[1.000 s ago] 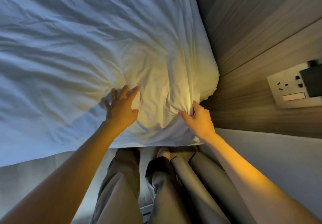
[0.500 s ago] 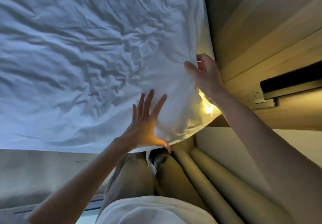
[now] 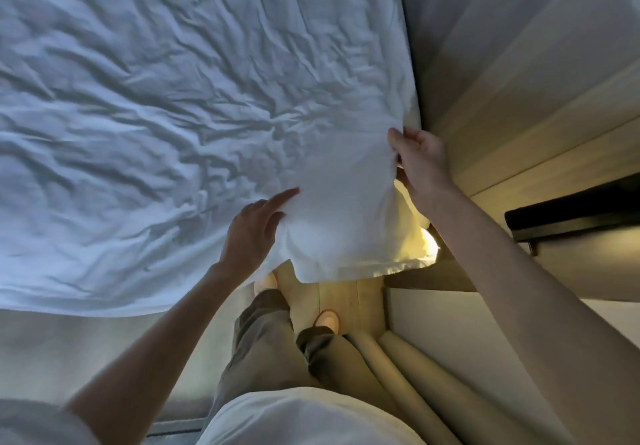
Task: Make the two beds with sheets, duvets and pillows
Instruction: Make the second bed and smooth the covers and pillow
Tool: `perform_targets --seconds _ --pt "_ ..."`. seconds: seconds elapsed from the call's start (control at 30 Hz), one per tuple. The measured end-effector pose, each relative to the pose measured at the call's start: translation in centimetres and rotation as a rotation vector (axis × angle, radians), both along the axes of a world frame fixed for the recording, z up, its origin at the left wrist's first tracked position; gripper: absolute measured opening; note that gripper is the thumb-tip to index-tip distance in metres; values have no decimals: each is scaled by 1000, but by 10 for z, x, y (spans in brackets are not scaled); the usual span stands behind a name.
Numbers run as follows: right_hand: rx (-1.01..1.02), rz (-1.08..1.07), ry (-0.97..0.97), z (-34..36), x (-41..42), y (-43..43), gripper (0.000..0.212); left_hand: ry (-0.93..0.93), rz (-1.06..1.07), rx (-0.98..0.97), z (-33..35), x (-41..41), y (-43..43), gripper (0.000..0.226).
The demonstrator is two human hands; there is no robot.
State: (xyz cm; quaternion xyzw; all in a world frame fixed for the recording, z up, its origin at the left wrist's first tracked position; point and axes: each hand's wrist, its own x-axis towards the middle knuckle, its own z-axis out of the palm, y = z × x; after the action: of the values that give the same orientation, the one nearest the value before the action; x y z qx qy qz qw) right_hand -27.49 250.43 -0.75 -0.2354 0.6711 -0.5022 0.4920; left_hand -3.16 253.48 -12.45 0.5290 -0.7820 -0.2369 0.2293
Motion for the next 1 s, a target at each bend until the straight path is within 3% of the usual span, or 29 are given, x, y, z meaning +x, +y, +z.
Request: perform_targets --seconds 0.1,0.17,0.23,0.3,0.5,0.6,0.7,0.8,0.93,1.0 --pt "-142 99 101 4 9 3 40 65 96 2 13 7 -20 39" --pt "-216 375 327 3 23 14 65 102 189 33 21 7 -34 34" --pt "-184 623 548 -4 38 28 93 137 224 59 27 6 -49 32" --pt "-99 684 685 -11 44 37 105 164 211 71 34 6 -64 32" --pt "-151 597 770 3 41 16 47 127 127 195 45 17 -97 34" --pt "-208 466 824 21 33 -21 35 142 94 237 52 22 -106 36" --pt "-183 309 723 34 37 -53 24 223 77 182 68 23 -99 37" --pt "-192 165 633 46 47 -78 21 275 -45 189 83 24 -83 61" --pt "-189 28 443 66 62 -109 21 -145 -84 -113 70 31 -84 114" --pt "-213 -13 374 75 67 -118 23 -285 -1 -177 59 40 -93 121"
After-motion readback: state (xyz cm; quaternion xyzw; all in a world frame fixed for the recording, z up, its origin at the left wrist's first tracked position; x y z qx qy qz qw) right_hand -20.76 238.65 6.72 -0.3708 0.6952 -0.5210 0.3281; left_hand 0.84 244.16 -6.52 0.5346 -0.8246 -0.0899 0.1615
